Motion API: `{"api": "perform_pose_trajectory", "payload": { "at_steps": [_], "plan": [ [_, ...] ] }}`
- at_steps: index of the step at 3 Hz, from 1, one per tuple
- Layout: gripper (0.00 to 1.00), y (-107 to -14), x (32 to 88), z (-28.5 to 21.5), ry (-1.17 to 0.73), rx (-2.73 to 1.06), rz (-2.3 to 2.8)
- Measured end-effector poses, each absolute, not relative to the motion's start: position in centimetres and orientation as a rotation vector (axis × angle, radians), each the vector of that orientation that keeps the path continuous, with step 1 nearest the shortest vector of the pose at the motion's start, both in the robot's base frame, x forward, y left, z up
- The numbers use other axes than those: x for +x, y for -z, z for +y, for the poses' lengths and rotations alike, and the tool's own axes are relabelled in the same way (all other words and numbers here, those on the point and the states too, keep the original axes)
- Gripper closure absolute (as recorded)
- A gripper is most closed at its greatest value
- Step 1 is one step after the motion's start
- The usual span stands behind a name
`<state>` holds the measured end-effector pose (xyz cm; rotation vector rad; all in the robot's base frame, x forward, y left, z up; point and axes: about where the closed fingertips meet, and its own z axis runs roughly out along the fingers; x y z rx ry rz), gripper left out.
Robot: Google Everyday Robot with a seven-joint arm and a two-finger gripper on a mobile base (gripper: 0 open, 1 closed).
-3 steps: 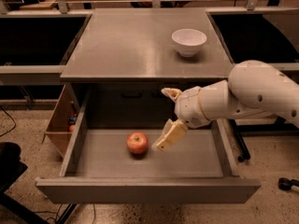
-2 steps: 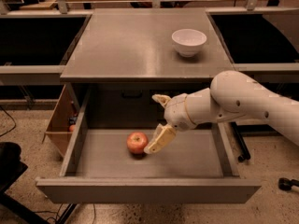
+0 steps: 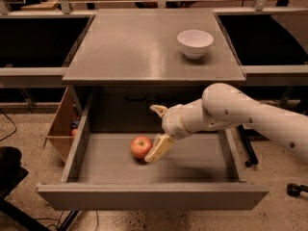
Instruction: Pick apple from top drawer and place on counter
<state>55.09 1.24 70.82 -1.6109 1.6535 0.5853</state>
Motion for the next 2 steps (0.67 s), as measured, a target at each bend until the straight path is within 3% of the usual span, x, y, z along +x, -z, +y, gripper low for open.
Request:
{"api": "perform_pose_trajectory", "payload": {
  "at_steps": [2],
  "plan": [
    [0.00, -65.6, 56.1, 1.3, -0.605, -1.664, 1.645]
  ]
}}
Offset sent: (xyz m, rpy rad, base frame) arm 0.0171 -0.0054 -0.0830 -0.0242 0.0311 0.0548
